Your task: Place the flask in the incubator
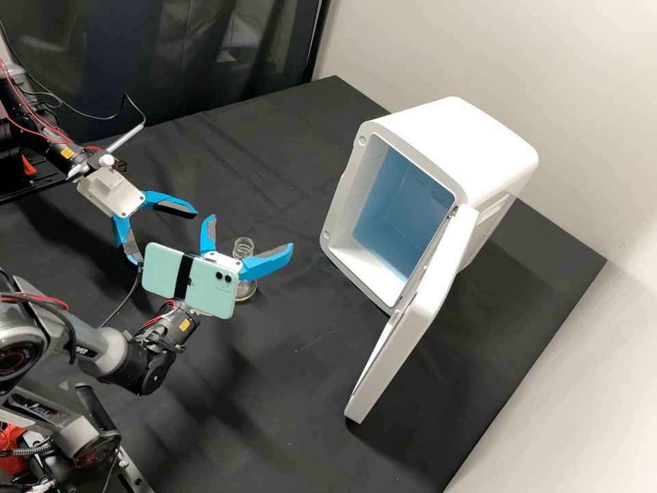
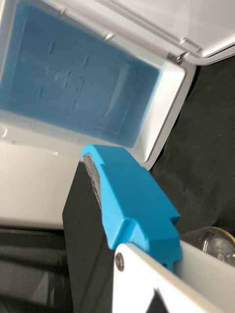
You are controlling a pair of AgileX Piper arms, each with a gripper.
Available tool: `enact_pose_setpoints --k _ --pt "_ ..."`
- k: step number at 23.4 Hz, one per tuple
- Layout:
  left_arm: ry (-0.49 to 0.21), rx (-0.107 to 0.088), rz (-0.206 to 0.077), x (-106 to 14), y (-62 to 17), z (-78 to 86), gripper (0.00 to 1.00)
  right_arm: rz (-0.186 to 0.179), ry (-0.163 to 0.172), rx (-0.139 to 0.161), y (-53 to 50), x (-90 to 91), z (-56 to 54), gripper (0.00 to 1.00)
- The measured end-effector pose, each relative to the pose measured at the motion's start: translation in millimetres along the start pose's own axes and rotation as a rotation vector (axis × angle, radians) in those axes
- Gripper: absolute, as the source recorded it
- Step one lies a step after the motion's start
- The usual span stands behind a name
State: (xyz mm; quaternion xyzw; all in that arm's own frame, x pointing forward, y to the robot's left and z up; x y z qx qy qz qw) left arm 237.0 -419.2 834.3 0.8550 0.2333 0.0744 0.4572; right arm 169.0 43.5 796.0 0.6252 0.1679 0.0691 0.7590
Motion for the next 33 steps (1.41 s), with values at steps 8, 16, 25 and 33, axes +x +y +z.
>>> enact_pose_setpoints --k 8,16,25,33 --pt "0.003 0.009 -0.001 0.0 -0.1 -0.3 1.0 -0.082 0.059 -0.027 -8.3 0.4 -3.9 1.0" --pt "0.004 0.009 -0.002 0.3 -0.4 -0.3 1.0 -0.154 0.051 -0.021 -27.6 8.8 -5.9 1.0" --pt "0.004 0.009 -0.002 0.3 -0.4 -0.3 1.0 -0.196 0.025 -0.018 -41.2 13.2 -6.8 1.0" --pt "0.004 0.009 -0.002 0.3 -0.4 -0.3 1.0 -0.228 0.006 -0.007 -48.1 14.6 -4.5 1.0"
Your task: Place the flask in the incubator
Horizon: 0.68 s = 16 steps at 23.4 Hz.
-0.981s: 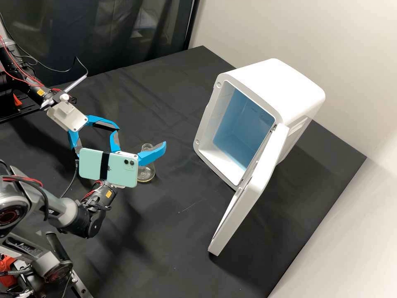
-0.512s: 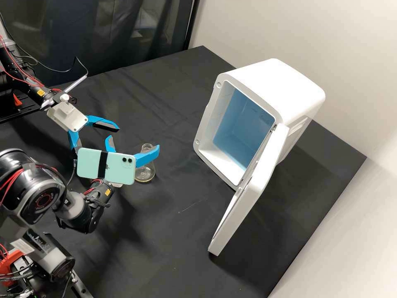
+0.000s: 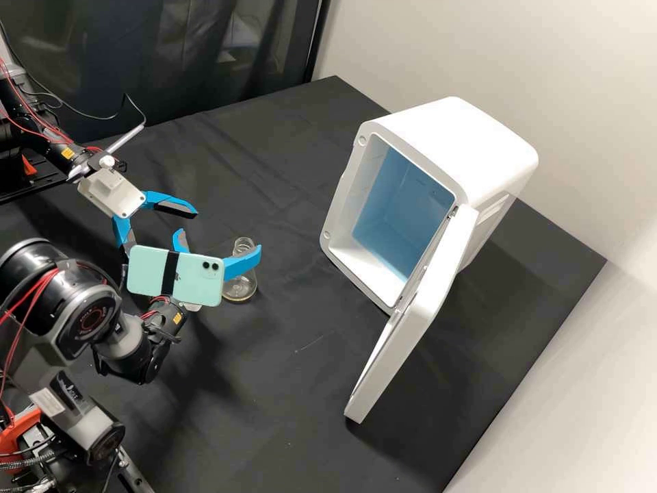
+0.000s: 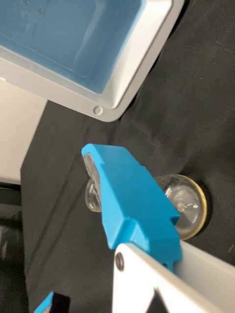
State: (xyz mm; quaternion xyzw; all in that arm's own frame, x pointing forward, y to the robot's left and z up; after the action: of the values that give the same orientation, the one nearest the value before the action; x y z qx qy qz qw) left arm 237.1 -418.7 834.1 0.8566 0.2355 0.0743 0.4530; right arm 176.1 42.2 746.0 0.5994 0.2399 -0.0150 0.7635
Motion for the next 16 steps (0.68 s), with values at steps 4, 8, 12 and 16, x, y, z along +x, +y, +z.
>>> enact_pose_setpoints --k 4,8,12,16 --pt "0.0 0.0 0.0 0.0 0.0 0.0 1.0 -0.024 -0.008 0.006 -4.2 1.5 1.7 1.0" --pt "0.0 0.0 0.0 0.0 0.0 0.0 1.0 -0.09 0.032 0.0 -10.6 1.7 2.1 1.0" --pt "0.0 0.0 0.0 0.0 0.0 0.0 1.0 -0.132 0.041 0.046 -14.4 1.4 5.1 1.0" --pt "0.0 0.0 0.0 0.0 0.0 0.0 1.0 -0.179 0.063 0.143 -15.8 -1.2 8.0 1.0"
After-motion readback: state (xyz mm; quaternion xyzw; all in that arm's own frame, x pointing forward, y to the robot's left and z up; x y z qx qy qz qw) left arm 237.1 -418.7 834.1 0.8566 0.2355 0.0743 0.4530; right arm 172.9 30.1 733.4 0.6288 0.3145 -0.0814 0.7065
